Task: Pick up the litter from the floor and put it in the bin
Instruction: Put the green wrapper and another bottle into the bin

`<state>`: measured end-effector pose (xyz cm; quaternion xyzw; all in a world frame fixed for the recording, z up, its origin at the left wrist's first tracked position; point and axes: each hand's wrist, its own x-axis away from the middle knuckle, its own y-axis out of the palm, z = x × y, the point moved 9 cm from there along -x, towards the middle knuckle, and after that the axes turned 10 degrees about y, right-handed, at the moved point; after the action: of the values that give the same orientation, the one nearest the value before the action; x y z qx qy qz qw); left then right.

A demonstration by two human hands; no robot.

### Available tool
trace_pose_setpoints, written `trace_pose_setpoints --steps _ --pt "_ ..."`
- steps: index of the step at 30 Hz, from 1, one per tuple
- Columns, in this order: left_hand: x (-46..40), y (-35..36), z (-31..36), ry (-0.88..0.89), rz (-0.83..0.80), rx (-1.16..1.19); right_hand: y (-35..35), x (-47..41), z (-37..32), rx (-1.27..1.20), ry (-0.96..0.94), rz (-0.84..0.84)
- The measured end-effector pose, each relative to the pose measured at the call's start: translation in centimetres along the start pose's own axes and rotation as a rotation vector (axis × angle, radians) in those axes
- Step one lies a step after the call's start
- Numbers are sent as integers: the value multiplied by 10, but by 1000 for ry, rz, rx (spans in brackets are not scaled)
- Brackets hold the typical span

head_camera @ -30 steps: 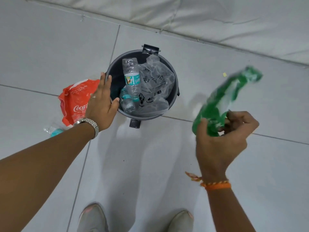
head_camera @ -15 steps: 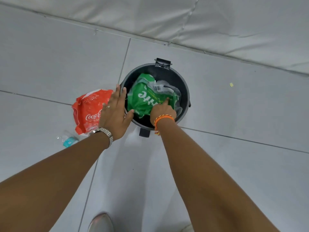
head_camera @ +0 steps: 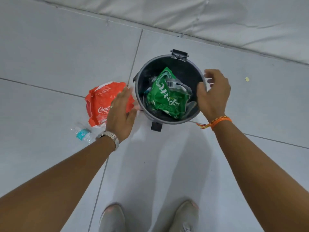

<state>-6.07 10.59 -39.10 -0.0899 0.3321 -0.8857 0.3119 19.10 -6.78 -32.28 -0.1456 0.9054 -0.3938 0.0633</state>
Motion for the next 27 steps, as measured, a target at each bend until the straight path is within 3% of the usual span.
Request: trace_pose_setpoints --steps 3,6,10,15,20,22,25,27 --pt "62 -17 -45 -280 135 55 29 1 40 47 149 -159" --pt "126 -27 -98 -425 13 -125 44 8 55 90 163 -202" --pt "150 -40 -148 -269 -305 -560 45 5 63 110 161 -159" --pt "108 -29 -189 18 -580 -896 47 3 68 103 97 -114" --pt "104 -29 -208 -32 -747 -941 47 3 70 65 68 -78" --pt "102 -33 -198 -141 -646 -862 49 4 70 55 74 -79" --pt "85 -53 -147 -326 -96 -355 48 5 69 59 94 -85" --pt "69 -63 -100 -369 163 -51 48 6 68 59 102 -91"
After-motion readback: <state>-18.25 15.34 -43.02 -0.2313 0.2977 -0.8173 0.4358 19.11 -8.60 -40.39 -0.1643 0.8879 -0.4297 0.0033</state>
